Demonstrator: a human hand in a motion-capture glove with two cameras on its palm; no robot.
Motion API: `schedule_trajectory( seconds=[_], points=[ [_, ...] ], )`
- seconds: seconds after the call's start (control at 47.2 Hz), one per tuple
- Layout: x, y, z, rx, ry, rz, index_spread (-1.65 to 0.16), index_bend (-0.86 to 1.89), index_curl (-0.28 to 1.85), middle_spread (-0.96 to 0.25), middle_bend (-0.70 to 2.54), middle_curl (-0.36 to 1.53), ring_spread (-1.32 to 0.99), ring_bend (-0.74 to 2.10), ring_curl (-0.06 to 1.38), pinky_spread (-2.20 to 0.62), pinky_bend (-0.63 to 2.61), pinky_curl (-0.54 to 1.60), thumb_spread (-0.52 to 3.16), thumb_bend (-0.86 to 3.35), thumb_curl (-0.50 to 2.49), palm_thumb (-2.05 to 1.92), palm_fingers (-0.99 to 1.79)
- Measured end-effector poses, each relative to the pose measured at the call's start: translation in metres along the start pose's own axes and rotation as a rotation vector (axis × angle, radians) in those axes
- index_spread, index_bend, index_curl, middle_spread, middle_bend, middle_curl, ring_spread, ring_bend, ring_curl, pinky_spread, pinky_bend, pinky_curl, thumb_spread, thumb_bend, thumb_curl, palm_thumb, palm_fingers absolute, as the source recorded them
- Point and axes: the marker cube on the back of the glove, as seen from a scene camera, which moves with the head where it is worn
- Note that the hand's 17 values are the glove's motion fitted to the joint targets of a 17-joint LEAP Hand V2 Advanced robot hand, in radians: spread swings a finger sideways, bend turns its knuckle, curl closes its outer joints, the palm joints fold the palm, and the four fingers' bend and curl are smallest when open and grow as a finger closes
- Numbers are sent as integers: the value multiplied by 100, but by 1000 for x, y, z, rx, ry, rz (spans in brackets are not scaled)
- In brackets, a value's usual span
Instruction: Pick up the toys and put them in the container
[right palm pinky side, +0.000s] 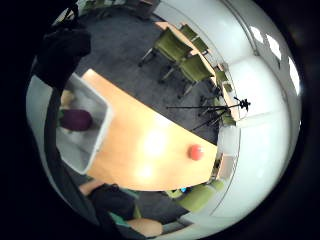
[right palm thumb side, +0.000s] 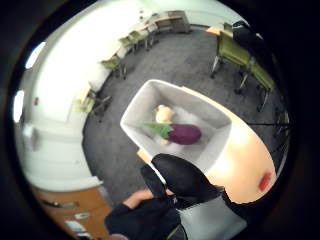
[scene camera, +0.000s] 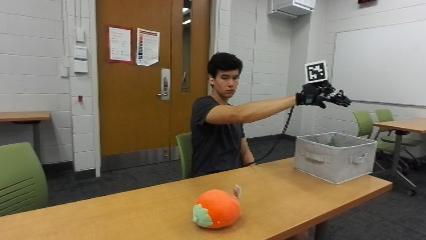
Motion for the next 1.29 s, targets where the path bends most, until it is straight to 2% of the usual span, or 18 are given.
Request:
schedule_trajectory(
  seconds=[0.064,0.212,0.572,0.89,1.293],
  points=[
    [53,20,-7,19,-38,10,-23,16,69,-11,59,52,-29,98,33,-22,101,37,99,-7,45,-6,8],
    [168,64,-10,33,60,224,-22,17,66,-11,57,51,-29,95,32,-21,98,36,98,-7,39,-7,11],
    [343,162,3,-4,161,471,-24,18,62,-12,54,48,-31,91,29,-21,87,32,98,-6,31,-6,16],
    [460,220,99,-81,67,621,-27,19,59,-14,50,46,-37,83,26,-20,82,32,97,-7,27,-7,12],
    [506,251,238,-271,-77,686,-29,19,57,-17,40,43,-40,61,21,-18,75,32,96,-7,24,-9,-1]
  ],
)
